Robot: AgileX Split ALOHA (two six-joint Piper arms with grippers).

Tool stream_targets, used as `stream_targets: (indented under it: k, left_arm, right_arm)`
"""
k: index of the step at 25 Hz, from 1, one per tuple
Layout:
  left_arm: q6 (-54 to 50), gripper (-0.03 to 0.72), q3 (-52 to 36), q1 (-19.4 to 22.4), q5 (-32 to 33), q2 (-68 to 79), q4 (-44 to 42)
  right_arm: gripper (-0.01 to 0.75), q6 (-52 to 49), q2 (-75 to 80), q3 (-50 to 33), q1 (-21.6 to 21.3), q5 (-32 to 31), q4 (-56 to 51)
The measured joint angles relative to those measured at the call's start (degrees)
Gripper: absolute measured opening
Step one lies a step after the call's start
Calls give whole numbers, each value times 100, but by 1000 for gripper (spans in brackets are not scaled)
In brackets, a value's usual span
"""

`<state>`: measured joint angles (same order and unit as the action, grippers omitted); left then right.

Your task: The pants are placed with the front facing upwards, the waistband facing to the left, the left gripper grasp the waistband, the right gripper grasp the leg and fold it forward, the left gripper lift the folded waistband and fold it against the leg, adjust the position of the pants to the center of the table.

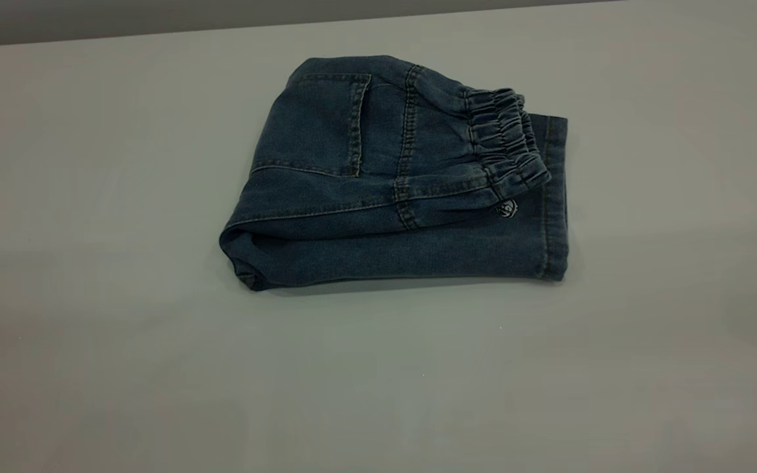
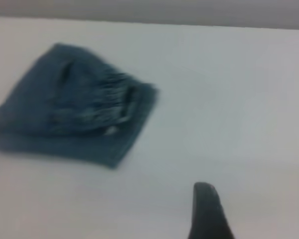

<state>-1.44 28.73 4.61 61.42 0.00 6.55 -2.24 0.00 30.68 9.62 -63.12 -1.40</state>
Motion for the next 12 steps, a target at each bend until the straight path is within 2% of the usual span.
stream_targets:
  k: [2,4,6,12]
  left_arm:
    - [5,447,0,-134,0,0,0]
    - [5,447,0,-320,0,0,6]
    - [5,447,0,-474,0,0,6]
    - [10,447,0,-472,3,0,6]
  right_arm:
    - [367,-6,0,0,-373,0,0]
    - [367,-6,0,0,-554,0,0]
    - [367,-6,0,0,-569,0,0]
    - [367,0,0,0,-563,0,0]
